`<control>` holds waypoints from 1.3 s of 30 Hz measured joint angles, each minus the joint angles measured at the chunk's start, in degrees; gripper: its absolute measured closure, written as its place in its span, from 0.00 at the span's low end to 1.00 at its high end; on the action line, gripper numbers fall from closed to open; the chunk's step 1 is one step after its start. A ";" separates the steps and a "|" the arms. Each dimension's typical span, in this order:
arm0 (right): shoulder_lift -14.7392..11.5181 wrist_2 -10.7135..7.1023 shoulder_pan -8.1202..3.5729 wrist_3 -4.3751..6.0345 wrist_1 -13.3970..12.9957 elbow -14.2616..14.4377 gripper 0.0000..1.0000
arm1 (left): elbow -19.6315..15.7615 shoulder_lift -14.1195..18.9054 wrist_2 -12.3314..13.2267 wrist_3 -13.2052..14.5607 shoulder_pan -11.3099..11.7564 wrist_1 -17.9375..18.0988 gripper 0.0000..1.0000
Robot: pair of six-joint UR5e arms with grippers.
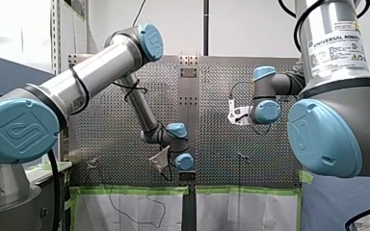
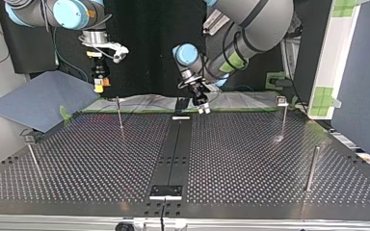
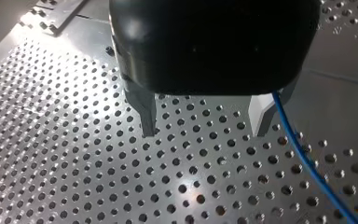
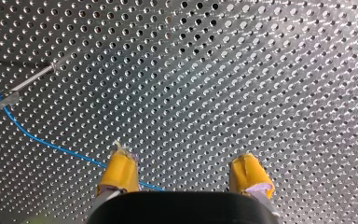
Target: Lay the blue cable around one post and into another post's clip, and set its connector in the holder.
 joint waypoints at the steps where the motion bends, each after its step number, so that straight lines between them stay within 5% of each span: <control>1: 0.00 0.00 0.00 0.00 -0.01 0.00 0.02 | -0.47 0.33 0.39 0.47 0.25 -0.45 0.01; 22: 0.02 0.00 -0.03 0.05 0.07 0.00 0.02 | -10.58 8.98 10.48 5.11 4.31 -10.68 0.01; 39: 0.00 -0.09 -0.04 0.09 0.29 0.01 0.02 | -11.08 17.04 18.60 11.80 9.29 -18.79 0.01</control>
